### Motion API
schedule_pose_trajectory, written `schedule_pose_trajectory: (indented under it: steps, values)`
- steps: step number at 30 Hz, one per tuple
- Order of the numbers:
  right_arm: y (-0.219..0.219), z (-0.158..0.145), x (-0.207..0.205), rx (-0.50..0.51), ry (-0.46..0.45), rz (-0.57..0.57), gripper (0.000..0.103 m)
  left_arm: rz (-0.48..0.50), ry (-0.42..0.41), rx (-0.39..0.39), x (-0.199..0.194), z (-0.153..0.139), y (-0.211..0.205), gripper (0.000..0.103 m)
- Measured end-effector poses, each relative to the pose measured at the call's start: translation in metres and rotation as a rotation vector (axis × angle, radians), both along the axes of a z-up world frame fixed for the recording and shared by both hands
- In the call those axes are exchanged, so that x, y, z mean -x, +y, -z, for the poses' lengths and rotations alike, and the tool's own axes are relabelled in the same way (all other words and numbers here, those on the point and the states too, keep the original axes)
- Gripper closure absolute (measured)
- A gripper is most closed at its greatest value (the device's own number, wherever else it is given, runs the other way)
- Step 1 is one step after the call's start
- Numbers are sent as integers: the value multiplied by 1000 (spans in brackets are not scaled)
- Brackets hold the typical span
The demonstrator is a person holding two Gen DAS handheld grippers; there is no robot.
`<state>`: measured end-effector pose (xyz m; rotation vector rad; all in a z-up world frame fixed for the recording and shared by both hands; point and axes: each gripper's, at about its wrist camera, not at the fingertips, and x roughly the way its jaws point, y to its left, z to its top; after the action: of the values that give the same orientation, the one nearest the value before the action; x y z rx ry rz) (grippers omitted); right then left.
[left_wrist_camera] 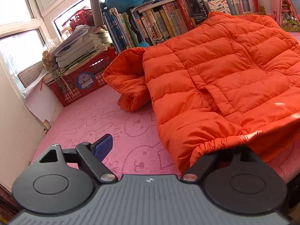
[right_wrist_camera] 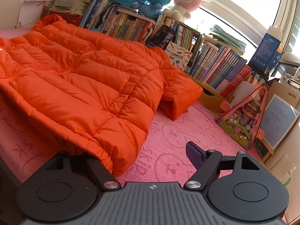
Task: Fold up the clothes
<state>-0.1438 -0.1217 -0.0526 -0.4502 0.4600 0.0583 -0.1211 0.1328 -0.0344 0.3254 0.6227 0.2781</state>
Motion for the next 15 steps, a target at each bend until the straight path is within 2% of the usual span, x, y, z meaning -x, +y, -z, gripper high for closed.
schedule_pose_trajectory:
  steps: [3,7,13,15]
  values:
    - [0,-5,2,-17,1,-16,24,0,-9,33,1,-3,2,18]
    - [-2,-4,9,3,14,-27,20,1,-11,123,10,-9,13,17]
    - [-4,-5,16,-40,61,-55,20,99,-12,262,31,-17,26,16]
    - [-6,-8,21,-38,84,-82,19,127,-23,290,37,-20,29,12]
